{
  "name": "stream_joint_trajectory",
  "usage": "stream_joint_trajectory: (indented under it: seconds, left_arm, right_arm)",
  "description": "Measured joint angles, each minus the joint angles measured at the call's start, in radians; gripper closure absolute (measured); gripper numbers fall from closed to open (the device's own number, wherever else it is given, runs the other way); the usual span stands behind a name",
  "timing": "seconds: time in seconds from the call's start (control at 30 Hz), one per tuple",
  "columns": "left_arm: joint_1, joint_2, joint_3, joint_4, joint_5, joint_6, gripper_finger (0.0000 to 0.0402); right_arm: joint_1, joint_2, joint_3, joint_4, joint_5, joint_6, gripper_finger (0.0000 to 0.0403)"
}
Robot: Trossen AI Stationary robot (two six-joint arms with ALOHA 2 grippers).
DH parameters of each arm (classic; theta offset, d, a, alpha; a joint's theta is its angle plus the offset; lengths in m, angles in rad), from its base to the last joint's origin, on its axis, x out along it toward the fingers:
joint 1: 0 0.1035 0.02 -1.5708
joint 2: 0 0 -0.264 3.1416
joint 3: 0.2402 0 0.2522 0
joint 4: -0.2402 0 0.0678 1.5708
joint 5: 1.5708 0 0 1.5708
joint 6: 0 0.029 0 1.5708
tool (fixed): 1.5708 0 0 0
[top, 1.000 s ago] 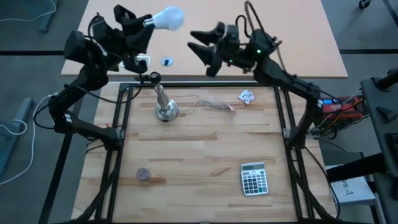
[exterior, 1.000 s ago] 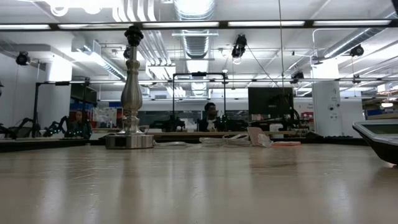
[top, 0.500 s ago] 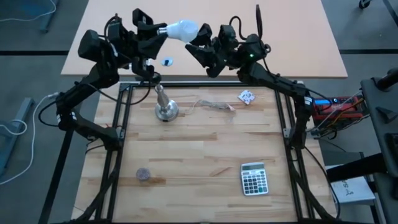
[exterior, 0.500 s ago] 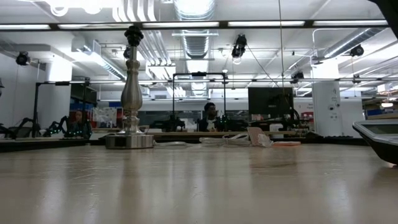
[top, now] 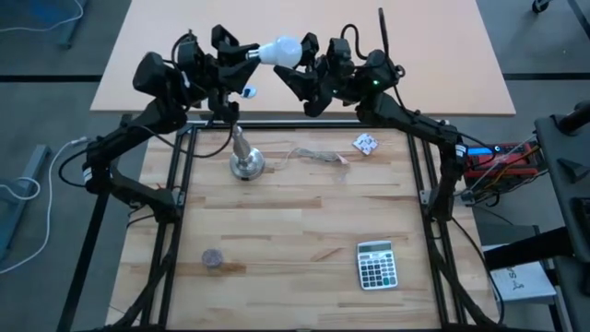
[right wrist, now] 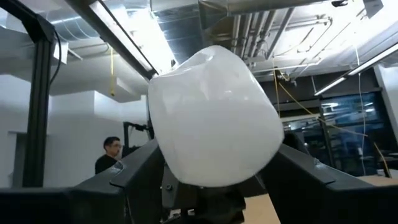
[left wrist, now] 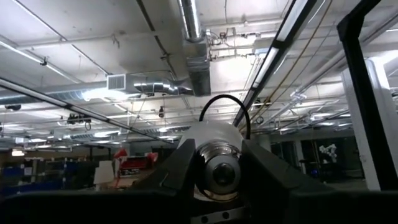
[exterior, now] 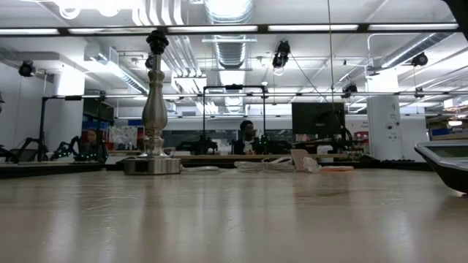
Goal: Screw lightbulb
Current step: Insert the lightbulb into the lamp
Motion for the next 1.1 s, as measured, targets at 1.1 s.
stream_joint_trajectory:
  seconds: [1.1]
  left_arm:
    - [0.003,-0.028,-0.017,-0.205,0.011,-0.091,0.0290]
  right_arm:
    - [-0.001,-0.003,0.001,-0.046,0.044,-0.022,0.0193]
